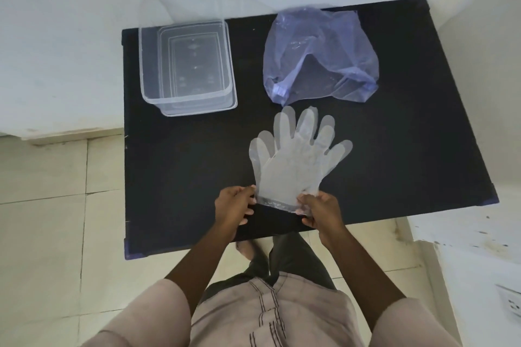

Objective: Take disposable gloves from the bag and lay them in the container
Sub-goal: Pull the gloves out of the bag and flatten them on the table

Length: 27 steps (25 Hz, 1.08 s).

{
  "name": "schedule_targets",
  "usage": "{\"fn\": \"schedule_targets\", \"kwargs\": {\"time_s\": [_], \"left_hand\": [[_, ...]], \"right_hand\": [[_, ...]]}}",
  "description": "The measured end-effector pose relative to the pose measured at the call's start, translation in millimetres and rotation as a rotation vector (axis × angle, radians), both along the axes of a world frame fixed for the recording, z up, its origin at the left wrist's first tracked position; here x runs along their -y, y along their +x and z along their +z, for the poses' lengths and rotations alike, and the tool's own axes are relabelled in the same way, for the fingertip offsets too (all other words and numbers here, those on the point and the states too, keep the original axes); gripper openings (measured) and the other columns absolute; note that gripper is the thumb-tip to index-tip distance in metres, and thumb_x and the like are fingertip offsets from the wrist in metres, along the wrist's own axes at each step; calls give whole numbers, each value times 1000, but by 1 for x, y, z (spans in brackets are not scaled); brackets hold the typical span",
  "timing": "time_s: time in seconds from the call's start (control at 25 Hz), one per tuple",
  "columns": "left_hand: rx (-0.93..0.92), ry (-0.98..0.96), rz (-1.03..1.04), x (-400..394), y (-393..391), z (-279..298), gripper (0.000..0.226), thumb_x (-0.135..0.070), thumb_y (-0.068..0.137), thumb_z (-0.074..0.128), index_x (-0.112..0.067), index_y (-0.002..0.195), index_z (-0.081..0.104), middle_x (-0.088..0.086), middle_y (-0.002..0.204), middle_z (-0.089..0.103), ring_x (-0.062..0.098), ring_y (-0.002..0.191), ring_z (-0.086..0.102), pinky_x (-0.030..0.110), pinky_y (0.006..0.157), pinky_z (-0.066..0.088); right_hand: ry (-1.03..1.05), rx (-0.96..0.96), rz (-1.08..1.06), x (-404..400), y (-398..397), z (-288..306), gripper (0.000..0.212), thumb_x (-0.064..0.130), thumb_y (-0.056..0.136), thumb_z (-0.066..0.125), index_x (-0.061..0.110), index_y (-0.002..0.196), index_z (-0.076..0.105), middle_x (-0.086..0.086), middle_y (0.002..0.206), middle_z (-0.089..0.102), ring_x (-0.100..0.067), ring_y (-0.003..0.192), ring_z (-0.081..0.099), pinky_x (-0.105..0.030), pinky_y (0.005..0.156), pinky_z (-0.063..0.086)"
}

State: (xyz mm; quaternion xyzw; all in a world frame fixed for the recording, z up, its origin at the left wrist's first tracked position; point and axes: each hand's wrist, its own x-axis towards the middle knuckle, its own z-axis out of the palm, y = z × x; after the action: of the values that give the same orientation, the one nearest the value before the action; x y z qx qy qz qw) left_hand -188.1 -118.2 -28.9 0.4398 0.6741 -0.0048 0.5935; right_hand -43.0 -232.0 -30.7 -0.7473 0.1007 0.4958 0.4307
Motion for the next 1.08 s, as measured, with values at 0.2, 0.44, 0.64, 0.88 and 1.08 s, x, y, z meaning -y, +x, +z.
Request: {"fn": "schedule_targets", "kwargs": {"time_s": [0.2,0.44,0.64,0.88,1.08], "left_hand": [[-26,-94,-43,-8,7,4,19,-27,79,69,-8,80,71,6,77,73,18,57,58,26,58,45],[41,-128,22,-11,15,20,15,-22,80,69,-9,73,67,5,70,64,15,58,49,27,54,39],[160,-274,149,-19,28,37,15,-25,81,70,-10,80,69,0,66,64,11,52,47,23,51,38],[-10,914,-688,15,1,7,28,-30,90,57,-18,114,64,3,116,66,19,105,60,34,96,43],[-88,1075,-1302,55,-13,-37,80,-53,90,43,-5,150,18,16,157,24,32,146,22,50,115,18]], "right_hand": [[-149,288,253,11,-3,3,37,33,79,74,18,107,54,-2,104,59,-17,85,58,-29,68,53],[-100,1152,748,6,-31,12,76,61,63,74,20,123,51,-11,129,55,-30,117,51,-47,96,45],[-167,1234,985,-14,-39,4,48,50,71,70,20,108,61,-9,117,62,-31,109,56,-48,91,46],[-88,1123,773,-24,-11,8,19,30,91,60,13,93,68,-7,93,73,-23,85,64,-38,82,52],[-69,1100,763,-35,11,18,24,30,95,55,10,101,68,-10,98,73,-23,86,66,-36,88,51]]}}
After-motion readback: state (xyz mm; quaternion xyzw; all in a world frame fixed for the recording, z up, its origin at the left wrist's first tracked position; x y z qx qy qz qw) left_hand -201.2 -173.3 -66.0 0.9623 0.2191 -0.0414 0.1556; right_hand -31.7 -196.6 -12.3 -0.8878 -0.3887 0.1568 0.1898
